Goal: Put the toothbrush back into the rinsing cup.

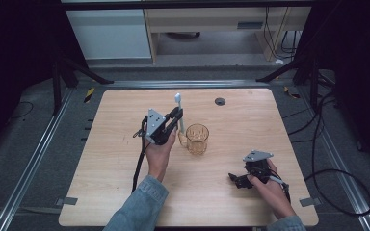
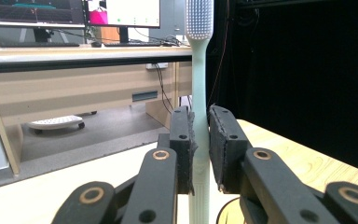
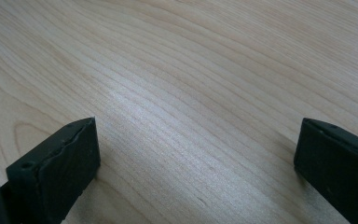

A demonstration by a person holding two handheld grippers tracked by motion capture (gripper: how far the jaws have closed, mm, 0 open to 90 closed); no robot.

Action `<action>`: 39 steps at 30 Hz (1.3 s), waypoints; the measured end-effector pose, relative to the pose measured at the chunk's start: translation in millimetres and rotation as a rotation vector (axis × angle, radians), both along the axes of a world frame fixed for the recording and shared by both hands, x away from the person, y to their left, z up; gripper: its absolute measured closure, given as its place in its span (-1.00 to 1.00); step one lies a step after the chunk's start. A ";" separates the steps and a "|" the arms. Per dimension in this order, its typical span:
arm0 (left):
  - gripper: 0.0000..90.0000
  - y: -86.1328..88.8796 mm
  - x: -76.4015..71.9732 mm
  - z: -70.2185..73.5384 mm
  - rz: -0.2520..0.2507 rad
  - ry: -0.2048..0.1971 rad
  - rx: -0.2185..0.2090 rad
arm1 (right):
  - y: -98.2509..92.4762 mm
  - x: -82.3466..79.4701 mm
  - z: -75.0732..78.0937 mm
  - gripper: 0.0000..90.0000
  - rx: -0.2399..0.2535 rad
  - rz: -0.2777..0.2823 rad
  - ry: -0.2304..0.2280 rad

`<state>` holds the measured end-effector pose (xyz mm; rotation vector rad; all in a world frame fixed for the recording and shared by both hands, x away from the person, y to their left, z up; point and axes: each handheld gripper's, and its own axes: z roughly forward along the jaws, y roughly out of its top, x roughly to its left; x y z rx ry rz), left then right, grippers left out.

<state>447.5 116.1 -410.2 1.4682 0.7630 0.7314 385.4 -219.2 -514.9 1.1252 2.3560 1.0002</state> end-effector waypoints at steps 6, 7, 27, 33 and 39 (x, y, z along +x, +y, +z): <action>0.76 -1.4 0.9 -5.2 0.000 0.007 0.008 | 0.0 0.1 -0.1 -0.99 0.000 0.003 -0.001; 0.76 -1.5 1.1 -6.2 0.001 0.007 0.010 | 0.0 0.1 -0.1 -0.99 0.000 0.003 -0.001; 0.76 -2.8 2.8 -29.2 0.008 0.041 0.015 | 0.2 -0.1 0.0 -0.99 0.001 0.006 0.000; 0.76 -4.0 2.7 -37.5 0.006 0.048 0.020 | 0.2 -0.2 -0.1 -0.99 0.001 0.007 0.001; 0.76 -1.6 1.4 -42.3 0.009 0.057 0.020 | 0.2 0.0 -0.1 -0.99 0.001 0.007 0.000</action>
